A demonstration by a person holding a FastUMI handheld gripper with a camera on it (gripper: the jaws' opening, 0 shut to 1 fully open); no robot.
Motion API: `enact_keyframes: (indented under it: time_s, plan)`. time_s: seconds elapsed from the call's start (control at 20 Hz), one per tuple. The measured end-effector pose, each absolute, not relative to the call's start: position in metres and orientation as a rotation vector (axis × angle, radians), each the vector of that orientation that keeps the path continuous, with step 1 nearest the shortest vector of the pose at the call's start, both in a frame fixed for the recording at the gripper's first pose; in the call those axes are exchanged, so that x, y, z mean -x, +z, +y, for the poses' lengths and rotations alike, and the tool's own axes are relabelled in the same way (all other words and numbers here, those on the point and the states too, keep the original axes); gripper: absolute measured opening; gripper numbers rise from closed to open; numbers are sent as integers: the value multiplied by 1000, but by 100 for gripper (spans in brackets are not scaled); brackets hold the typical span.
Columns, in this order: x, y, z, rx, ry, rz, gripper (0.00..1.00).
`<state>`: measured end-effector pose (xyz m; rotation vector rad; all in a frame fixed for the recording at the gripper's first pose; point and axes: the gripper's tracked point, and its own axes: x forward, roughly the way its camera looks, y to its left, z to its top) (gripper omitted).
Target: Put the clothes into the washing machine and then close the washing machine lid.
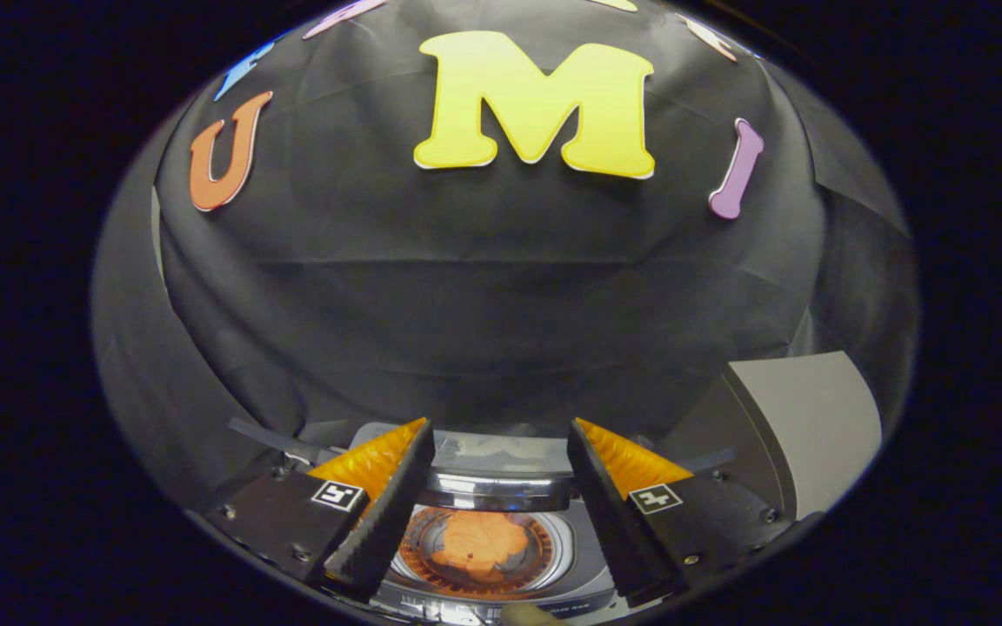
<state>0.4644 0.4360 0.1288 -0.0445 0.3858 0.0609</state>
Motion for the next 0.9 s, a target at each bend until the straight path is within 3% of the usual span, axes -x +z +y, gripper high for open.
enact_keyframes:
  time_s: [0.9]
  plan:
    - [-418,78,429,82,87,459,98]
